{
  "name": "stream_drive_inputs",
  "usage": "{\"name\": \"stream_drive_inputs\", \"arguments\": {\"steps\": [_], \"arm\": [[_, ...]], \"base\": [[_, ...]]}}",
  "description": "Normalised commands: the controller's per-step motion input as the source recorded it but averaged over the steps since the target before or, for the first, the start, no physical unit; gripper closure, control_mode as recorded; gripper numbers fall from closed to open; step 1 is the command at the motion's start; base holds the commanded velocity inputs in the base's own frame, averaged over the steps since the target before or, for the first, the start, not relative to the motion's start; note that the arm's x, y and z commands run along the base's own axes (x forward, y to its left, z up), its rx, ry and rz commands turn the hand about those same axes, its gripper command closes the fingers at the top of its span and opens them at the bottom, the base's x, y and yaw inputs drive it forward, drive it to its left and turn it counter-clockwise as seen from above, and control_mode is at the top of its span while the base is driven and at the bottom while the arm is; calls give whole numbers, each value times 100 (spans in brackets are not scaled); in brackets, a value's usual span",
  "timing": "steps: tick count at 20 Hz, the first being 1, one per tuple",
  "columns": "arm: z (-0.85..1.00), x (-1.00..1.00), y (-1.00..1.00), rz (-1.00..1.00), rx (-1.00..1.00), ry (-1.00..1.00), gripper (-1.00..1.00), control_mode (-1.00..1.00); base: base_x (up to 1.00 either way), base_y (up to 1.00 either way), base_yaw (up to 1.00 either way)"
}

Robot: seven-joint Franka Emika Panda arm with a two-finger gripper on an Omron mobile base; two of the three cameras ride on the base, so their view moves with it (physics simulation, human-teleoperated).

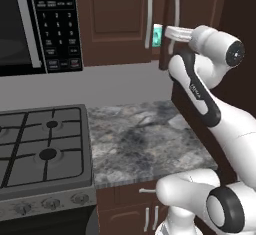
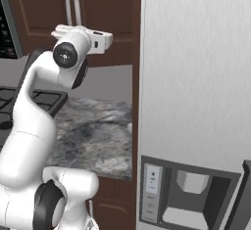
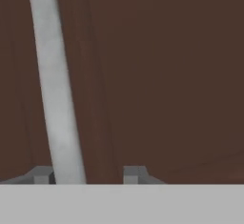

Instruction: Open the cabinet directly in front. Then move the wine and the mug to the dining counter with the jar on it.

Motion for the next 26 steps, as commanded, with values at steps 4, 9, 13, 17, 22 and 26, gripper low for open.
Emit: {"name": "stream_drive_inputs", "arguments": {"steps": [4,9,13,17,22,26], "arm": [[15,-62,-100,-1,7,0,100,-100],[17,-66,-100,-1,7,0,100,-100],[16,-69,-100,-1,9,0,100,-100],[4,-56,-93,-1,6,0,100,-100],[0,-11,-5,0,0,0,-100,-100],[-4,-100,-14,0,0,0,-100,-100]], "base": [[0,0,0],[0,0,0],[0,0,0],[0,0,0],[0,0,0],[0,0,0]]}}
